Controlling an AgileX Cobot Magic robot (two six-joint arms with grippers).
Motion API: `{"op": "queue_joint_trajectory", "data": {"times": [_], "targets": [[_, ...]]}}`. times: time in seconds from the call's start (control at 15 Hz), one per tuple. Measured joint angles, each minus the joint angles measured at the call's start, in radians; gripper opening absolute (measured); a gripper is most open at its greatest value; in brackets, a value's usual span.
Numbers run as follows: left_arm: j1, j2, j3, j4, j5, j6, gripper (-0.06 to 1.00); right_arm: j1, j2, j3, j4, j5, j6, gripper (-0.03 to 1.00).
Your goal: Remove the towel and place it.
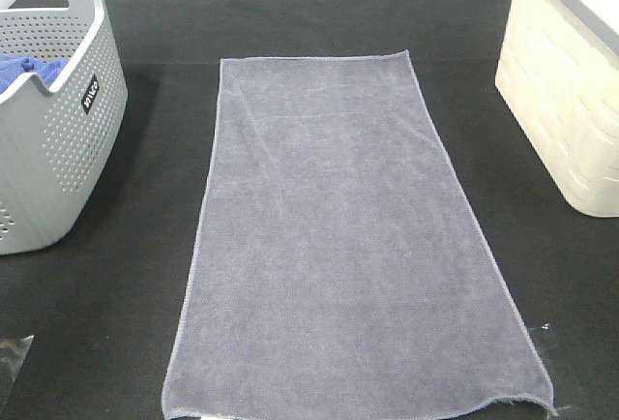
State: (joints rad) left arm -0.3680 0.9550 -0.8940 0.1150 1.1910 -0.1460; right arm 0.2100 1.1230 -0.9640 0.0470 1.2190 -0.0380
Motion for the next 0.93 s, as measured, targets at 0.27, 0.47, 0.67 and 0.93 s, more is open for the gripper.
{"op": "queue_joint_trajectory", "data": {"times": [0.27, 0.47, 0.67, 0.93], "targets": [[0.000, -0.293, 0.278, -0.085, -0.069, 0.077, 0.62, 0.000, -0.253, 0.285, 0.000, 0.000, 0.000, 0.71], [0.000, -0.511, 0.355, -0.122, -0.069, 0.136, 0.62, 0.000, -0.435, 0.385, 0.000, -0.030, 0.000, 0.71], [0.000, -0.627, 0.358, -0.130, -0.075, 0.201, 0.62, 0.000, -0.635, 0.418, -0.002, -0.086, 0.000, 0.71], [0.000, -0.671, 0.378, -0.188, -0.109, 0.260, 0.62, 0.000, -0.824, 0.454, -0.002, -0.145, -0.003, 0.71]]}}
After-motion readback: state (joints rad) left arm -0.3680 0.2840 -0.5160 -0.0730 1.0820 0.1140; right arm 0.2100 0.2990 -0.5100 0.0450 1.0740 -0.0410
